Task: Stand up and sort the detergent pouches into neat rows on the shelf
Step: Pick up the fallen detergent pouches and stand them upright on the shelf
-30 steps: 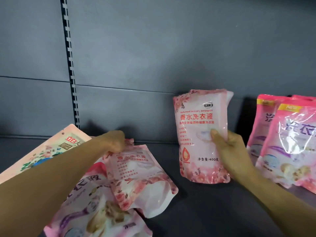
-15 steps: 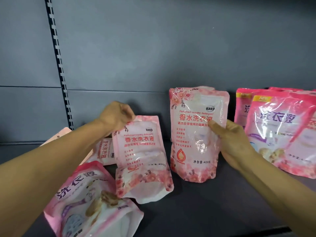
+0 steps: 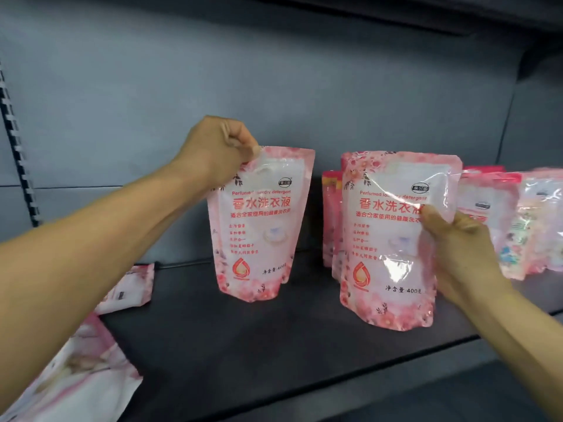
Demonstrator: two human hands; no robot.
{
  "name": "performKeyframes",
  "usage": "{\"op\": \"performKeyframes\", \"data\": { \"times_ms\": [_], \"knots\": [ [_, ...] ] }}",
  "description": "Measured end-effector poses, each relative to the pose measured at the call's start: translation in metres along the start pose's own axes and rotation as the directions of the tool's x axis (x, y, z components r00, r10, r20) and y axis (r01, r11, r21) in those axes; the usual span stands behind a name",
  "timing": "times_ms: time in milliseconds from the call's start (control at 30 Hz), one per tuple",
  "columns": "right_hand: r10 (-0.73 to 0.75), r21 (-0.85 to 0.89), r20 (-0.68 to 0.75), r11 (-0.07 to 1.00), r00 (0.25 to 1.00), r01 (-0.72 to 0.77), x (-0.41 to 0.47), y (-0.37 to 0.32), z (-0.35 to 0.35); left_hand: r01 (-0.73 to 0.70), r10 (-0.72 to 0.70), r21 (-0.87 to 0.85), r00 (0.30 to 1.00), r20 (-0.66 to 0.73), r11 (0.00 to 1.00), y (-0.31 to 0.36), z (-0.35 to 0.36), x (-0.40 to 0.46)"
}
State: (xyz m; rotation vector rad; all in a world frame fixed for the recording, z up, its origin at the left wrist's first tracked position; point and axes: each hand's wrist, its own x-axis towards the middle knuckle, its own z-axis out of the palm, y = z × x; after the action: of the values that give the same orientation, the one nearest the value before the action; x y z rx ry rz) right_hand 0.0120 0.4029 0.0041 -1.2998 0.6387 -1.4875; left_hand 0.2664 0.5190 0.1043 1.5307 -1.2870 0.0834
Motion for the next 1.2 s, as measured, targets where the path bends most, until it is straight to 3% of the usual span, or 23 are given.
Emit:
{"op": "performKeyframes", "data": {
  "times_ms": [233, 500, 867, 1067, 1200],
  "knots": [
    [-0.001, -0.061, -0.153, 0.998, 0.988, -0.009, 0.020, -0.007, -0.074, -0.011, 0.015, -0.074, 0.998, 0.056, 0.997, 0.030, 0.089, 0.007],
    [0.023, -0.076, -0.212, 0.996, 0.977, -0.039, 0.045, 0.015, -0.115, -0.031, 0.044, -0.106, 0.991, 0.123, 0.994, 0.049, 0.169, 0.005],
    [-0.040, -0.119, -0.138, 0.993, 0.990, 0.024, 0.069, 0.034, -0.126, -0.059, 0.063, -0.116, 0.997, 0.036, 0.992, 0.049, 0.204, 0.006],
    [-0.072, -0.153, -0.120, 0.987, 0.990, 0.053, 0.063, 0.043, -0.131, 0.075, -0.093, -0.270, 0.994, -0.056, 0.960, 0.035, 0.206, -0.031],
    [-0.065, -0.155, -0.121, 0.987, 0.991, 0.046, 0.058, 0.049, -0.135, 0.264, -0.253, -0.253, 0.964, 0.077, 0.931, 0.015, 0.225, -0.074]
  ]
}}
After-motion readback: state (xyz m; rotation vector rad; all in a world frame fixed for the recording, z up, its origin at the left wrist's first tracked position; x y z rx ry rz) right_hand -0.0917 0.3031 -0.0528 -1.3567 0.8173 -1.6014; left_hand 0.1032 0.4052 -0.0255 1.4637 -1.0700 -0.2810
